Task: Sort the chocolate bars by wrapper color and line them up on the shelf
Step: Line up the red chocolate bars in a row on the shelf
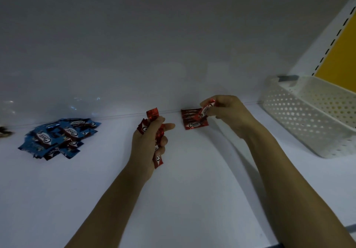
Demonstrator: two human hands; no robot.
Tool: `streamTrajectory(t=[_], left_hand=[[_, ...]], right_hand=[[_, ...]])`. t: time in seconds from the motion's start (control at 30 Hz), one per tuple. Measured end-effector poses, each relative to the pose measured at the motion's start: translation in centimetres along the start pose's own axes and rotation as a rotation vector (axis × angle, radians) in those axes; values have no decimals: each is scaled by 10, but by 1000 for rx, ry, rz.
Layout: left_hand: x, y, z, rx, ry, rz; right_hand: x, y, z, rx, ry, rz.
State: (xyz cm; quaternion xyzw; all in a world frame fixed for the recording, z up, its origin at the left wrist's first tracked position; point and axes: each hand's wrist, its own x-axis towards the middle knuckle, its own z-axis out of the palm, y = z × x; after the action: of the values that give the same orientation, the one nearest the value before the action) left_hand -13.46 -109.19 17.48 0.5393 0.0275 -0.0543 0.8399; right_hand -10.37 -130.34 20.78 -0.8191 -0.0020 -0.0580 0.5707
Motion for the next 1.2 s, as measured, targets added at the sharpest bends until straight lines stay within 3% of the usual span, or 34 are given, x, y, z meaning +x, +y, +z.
streamTrajectory(t=[0.07,0.13,0.3,0.4,0.67,1.07,1.2], left_hand=[[0,-1,0,8,-1,6],[1,-1,0,16,2,11],[0,-1,0,30,-1,21],[1,-2,-1,38,0,25],[1,-3,-1,38,-11,28],[0,-2,0,31,-6,21],[0,-2,0,29,-7,18]], right_hand=[[1,2,2,-72,23,-39],[3,4,3,-306,33,-99],[3,4,11,-689,-103,-188],[1,6,17,-692,-137,-156],[4,14,30,-933,-13,-266],[7,21,25,-925,69,-273],[4,22,19,-964,19,-231]])
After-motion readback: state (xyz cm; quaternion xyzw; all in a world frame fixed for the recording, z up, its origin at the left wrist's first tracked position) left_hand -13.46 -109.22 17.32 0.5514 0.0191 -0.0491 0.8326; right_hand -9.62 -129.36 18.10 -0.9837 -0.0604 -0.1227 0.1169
